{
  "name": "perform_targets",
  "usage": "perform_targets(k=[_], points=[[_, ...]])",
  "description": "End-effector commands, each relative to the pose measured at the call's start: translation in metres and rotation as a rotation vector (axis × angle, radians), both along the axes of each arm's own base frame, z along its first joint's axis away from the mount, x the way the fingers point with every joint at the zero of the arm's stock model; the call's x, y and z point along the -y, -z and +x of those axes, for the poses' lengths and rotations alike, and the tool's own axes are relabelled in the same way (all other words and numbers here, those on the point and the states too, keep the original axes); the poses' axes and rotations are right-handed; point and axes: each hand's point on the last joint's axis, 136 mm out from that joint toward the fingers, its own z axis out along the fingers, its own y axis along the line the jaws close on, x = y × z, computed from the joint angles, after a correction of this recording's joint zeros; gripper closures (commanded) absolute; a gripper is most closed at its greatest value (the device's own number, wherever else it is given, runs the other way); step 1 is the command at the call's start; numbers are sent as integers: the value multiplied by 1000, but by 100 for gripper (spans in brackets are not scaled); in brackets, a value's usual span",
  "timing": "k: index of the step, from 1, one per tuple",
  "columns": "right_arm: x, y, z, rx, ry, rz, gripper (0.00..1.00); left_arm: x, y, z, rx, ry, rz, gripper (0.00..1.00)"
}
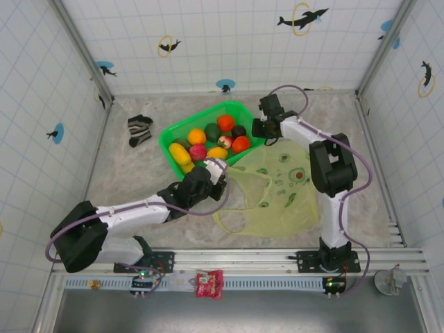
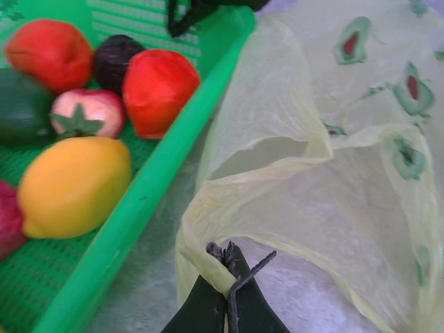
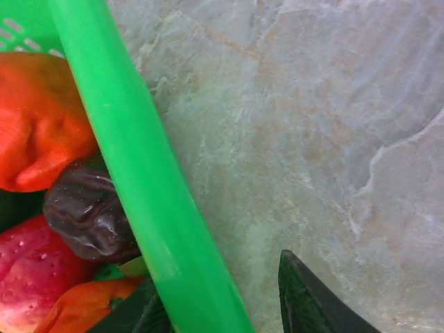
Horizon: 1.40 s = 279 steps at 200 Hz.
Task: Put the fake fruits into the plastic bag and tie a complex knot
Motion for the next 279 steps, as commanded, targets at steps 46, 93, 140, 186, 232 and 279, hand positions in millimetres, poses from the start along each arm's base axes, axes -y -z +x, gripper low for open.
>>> perform_targets(k=[46, 93, 140, 186, 232, 279], points=[[102, -18, -1, 62, 274, -16, 67, -42, -15, 30, 128, -264, 48, 100], [161, -17, -41, 62, 362, -41, 67, -76, -20, 50, 131, -433, 54, 100], [227, -29, -79, 97, 576, -98, 54, -130, -42, 81, 61, -689, -81, 100], [204, -99, -77, 279, 529, -78, 28, -173, -72, 83, 119, -855, -156, 100], [30, -136, -115, 346, -66, 194, 62, -195, -115, 82, 176, -913, -208, 100], [-115, -107, -211, 221, -601, 370, 77, -187, -144, 79, 189, -842, -223, 100]])
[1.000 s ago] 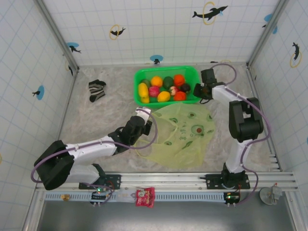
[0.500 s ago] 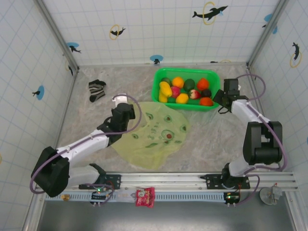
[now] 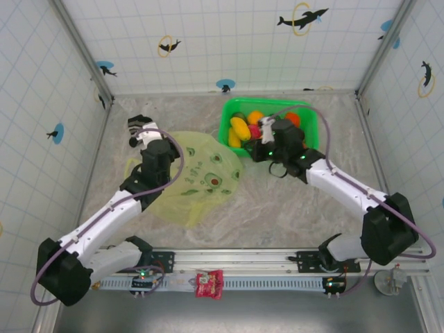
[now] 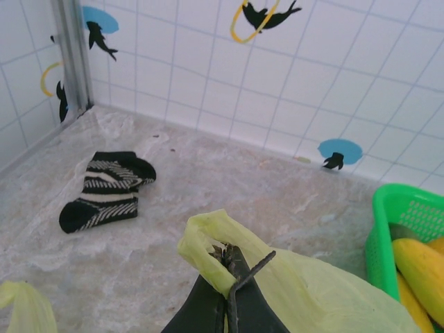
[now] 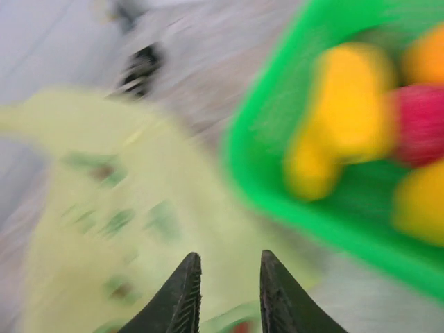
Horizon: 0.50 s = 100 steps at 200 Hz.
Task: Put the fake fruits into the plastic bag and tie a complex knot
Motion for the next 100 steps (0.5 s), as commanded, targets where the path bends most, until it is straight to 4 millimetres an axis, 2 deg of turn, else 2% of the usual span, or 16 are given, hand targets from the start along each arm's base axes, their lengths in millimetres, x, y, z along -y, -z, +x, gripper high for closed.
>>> perform_targets(k=[1, 20, 33, 50, 72, 76, 86, 100], points=[[-53, 24, -38, -37, -254, 18, 78, 1, -14, -4, -7, 31, 14, 100], [-76, 50, -38, -57, -287, -82, 80, -3, -22, -9, 2, 28, 12, 100], [-79, 75, -18, -70, -233, -158, 86, -6, -31, -15, 20, 27, -3, 100], [-77, 93, 26, -60, -105, -218, 85, -2, -42, -23, 32, 71, -40, 100], [-91, 90, 83, -59, -24, -160, 84, 18, -52, -33, 40, 218, -79, 100], [-97, 82, 92, -45, -25, -133, 84, 20, -53, -35, 41, 232, -84, 100], [-110, 82, 109, -41, -30, -103, 84, 23, -56, -39, 47, 260, -100, 100], [-135, 70, 134, -24, -53, -59, 80, 28, -62, -45, 56, 303, -109, 100]])
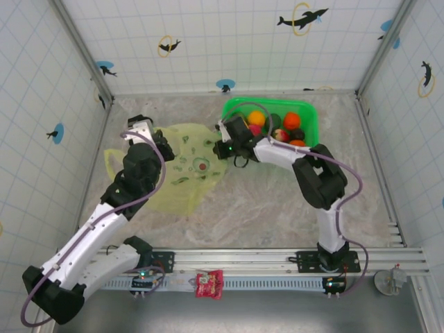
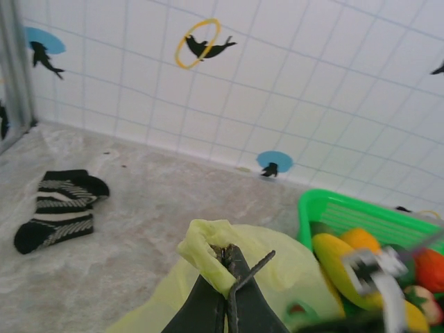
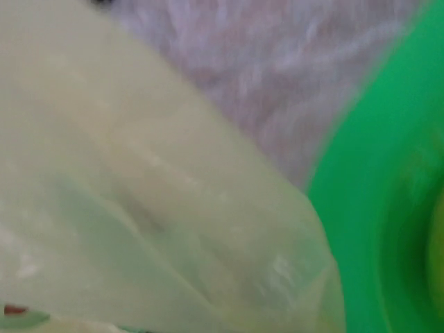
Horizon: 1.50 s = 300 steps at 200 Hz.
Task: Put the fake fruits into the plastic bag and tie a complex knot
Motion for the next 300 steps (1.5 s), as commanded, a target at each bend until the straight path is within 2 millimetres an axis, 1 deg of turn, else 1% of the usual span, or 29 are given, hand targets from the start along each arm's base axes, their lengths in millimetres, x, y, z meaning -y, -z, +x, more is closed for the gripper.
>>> perform_targets(k=[1, 10, 12, 14, 17, 34, 48, 58, 79, 90, 106, 109, 111, 112, 119, 123, 127, 144, 154, 168, 188, 212, 222, 228, 245, 258, 272, 284, 300], points=[[-32, -38, 50, 79, 16, 106, 80, 16, -12, -11, 3, 123, -16, 100], [-46, -44, 63, 84, 7, 120, 77, 18, -14, -14, 5, 137, -20, 100], [-48, -49, 66, 92, 8, 126, 76, 19, -15, -14, 7, 141, -22, 100], [-49, -39, 69, 78, 10, 116, 76, 19, -14, -15, 6, 143, -23, 100], [-55, -40, 72, 80, 4, 123, 74, 20, -14, -15, 6, 148, -23, 100], [-69, -47, 91, 88, 6, 169, 57, 29, -14, -17, 2, 192, -42, 100], [-73, -51, 101, 82, 6, 221, 47, 48, -14, -19, 10, 290, -72, 100], [-71, -55, 106, 85, 4, 240, 40, 68, -16, -24, 16, 403, -102, 100], [-64, -67, 103, 95, -27, 237, 36, 105, -24, -36, 30, 619, -170, 100], [-61, -77, 93, 102, -64, 241, 35, 116, -22, -39, 20, 676, -194, 100], [-51, -92, 79, 120, -86, 234, 35, 118, -14, -35, -3, 672, -218, 100], [-49, -87, 78, 111, -81, 222, 35, 119, -12, -34, -6, 666, -221, 100], [-46, -106, 76, 137, -82, 238, 35, 118, -10, -33, -10, 660, -222, 100], [-45, -103, 75, 129, -80, 231, 35, 118, -10, -33, -11, 659, -223, 100], [-36, -111, 72, 139, -63, 224, 36, 117, -5, -30, -16, 642, -225, 100], [-30, -108, 69, 132, -52, 211, 37, 116, -3, -28, -19, 633, -226, 100], [-22, -112, 67, 139, -36, 207, 37, 115, 0, -27, -25, 622, -229, 100], [7, -122, 51, 140, 5, 221, 41, 114, 2, -25, -16, 615, -242, 100], [25, -120, 38, 124, 29, 225, 43, 116, 2, -26, -7, 627, -244, 100], [42, -116, 15, 107, 20, 212, 42, 116, 6, -27, -10, 628, -238, 100], [55, -105, -26, 76, -51, 167, 37, 113, 13, -26, -21, 614, -217, 100], [66, -81, -75, 81, -91, 85, 33, 110, 20, -26, -27, 597, -208, 100], [74, -70, -87, 91, -78, 29, 32, 108, 24, -24, -33, 582, -199, 100], [81, -64, -88, 110, -47, -23, 32, 105, 26, -23, -38, 565, -192, 100], [115, -61, -72, 182, 85, -126, 30, 96, 36, -17, -58, 502, -158, 100], [135, -62, -54, 157, 151, -130, 30, 91, 42, -16, -77, 477, -130, 100], [148, -67, -35, 148, 187, -130, 28, 90, 47, -16, -94, 472, -117, 100], [159, -67, -15, 160, 243, -171, 17, 93, 47, -19, -101, 498, -111, 100], [164, -59, 4, 113, 239, -216, 18, 95, 46, -22, -102, 516, -109, 100]])
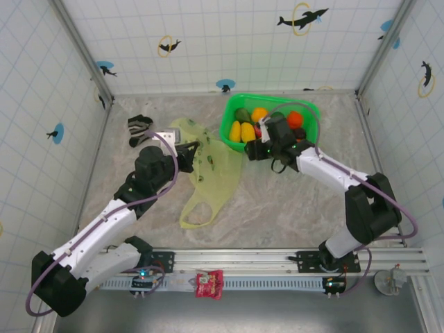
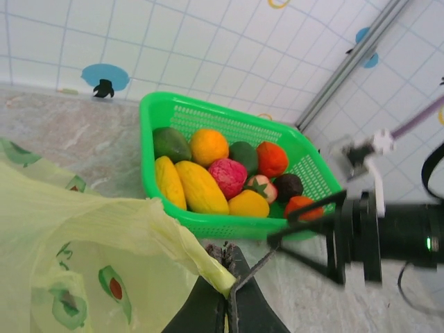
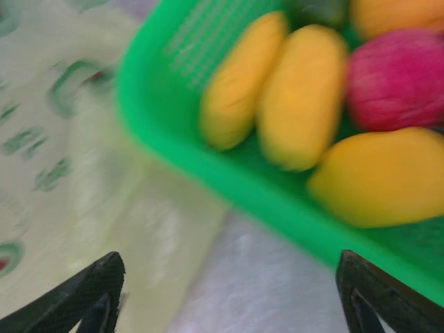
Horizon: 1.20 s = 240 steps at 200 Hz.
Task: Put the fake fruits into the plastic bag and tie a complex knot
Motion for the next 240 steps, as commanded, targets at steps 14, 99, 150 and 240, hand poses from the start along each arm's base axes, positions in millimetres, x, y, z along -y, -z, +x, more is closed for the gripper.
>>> perform_targets(k=[14, 99, 150, 240], points=[[-4, -5, 41, -24, -19, -47, 23, -2, -2, -6, 8, 16, 40, 100], [-166, -16, -46, -117, -418, 348, 30, -4, -16, -5, 32, 12, 63, 100], [-210, 29, -45, -210, -424, 320, 33, -6, -32, -6, 64, 6, 57, 100], [-151, -47, 21, -68, -357, 241, 100, -51, 9, -25, -13, -141, 146, 100]])
